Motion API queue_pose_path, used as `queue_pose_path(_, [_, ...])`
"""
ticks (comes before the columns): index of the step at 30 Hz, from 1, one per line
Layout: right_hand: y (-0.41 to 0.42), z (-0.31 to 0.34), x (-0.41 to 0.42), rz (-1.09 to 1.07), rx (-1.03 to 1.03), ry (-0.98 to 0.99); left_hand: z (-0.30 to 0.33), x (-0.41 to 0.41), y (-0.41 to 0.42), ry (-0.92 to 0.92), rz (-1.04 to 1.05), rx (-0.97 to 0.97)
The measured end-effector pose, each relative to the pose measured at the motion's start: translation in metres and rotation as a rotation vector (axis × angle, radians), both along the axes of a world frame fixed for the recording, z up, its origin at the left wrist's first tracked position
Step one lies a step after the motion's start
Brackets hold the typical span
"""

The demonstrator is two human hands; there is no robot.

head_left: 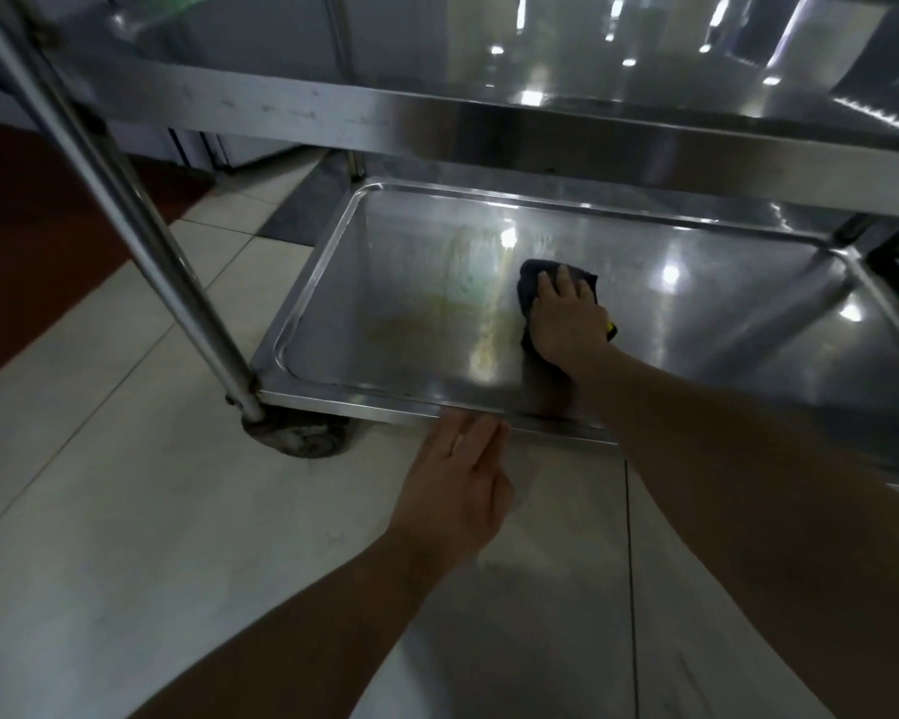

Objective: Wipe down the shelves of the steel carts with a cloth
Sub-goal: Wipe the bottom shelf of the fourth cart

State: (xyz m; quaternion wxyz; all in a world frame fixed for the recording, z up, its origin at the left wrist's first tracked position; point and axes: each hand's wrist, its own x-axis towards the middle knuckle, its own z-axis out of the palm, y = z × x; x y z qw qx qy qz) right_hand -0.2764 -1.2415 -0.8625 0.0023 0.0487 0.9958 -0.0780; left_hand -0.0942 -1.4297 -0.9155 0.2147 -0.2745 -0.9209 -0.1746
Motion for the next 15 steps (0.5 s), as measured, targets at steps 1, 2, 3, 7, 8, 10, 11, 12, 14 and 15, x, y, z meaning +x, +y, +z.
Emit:
queue_pose_path(1, [-0.001,0.001,0.0,0.0,-0.005,-0.007,0.001,0.0,0.0,0.014,0.001,0.007])
queue_pose_path(2, [-0.001,0.001,0.002,-0.003,-0.013,-0.013,0.002,0.0,0.0,0.025,0.0,0.014])
queue_pose_path(3, [0.0,0.002,0.005,-0.003,-0.017,-0.011,0.003,0.001,-0.001,0.022,-0.001,0.017])
queue_pose_path(7, [-0.005,-0.002,0.037,0.01,-0.004,0.02,0.002,0.0,-0.003,-0.012,0.002,-0.01])
queue_pose_path(8, [-0.008,-0.002,0.048,0.01,-0.011,0.024,0.003,0.0,-0.004,-0.03,0.002,-0.011])
queue_pose_path(10, [-0.011,-0.001,0.069,-0.001,-0.04,0.013,0.01,0.0,-0.006,-0.069,-0.018,-0.011])
queue_pose_path(11, [-0.013,0.0,0.079,-0.001,-0.05,0.01,0.014,0.001,-0.007,-0.097,-0.028,-0.009])
queue_pose_path(12, [-0.014,0.001,0.089,0.0,-0.052,0.013,0.018,0.003,-0.008,-0.123,-0.034,-0.002])
queue_pose_path(14, [-0.016,0.002,0.106,0.002,-0.05,0.015,0.024,0.008,-0.015,-0.142,-0.033,0.015])
queue_pose_path(15, [-0.016,0.003,0.111,0.0,-0.053,0.006,0.025,0.011,-0.021,-0.135,-0.016,0.014])
